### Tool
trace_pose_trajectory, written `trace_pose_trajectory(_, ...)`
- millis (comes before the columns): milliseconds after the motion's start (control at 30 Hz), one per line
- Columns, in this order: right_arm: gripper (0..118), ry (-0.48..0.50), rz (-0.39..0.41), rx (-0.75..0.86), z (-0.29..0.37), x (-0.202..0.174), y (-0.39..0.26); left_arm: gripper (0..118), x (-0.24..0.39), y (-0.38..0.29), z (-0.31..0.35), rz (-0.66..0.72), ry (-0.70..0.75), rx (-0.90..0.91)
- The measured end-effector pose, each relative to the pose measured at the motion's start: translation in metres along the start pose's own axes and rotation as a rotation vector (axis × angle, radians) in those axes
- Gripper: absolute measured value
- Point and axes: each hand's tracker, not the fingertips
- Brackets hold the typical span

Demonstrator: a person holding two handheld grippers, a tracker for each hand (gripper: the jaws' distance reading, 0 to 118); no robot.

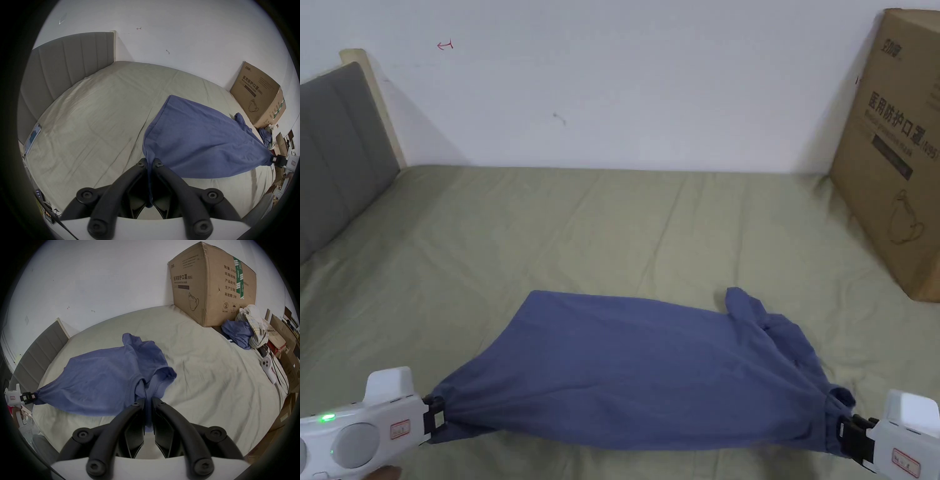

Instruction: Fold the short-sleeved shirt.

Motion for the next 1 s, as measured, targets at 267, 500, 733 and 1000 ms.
trace_pose_trajectory(267, 7, -0.007, -0.003, -0.032, 0.038, -0.002, -0.05, 1, -0.017, -0.052, 0.038, -0.011, 0.028, -0.024)
trace_pose_trajectory(500, 7, -0.04, 0.021, -0.111, 0.035, 0.005, -0.087, 1, -0.024, -0.089, 0.037, -0.016, 0.074, -0.106)
trace_pose_trajectory(733, 7, -0.12, 0.074, -0.222, -0.002, 0.006, -0.102, 3, -0.016, -0.102, 0.005, -0.049, 0.125, -0.206)
trace_pose_trajectory(1000, 68, -0.157, 0.135, -0.091, 0.028, -0.01, -0.07, 97, 0.006, -0.077, 0.022, 0.014, 0.084, -0.14)
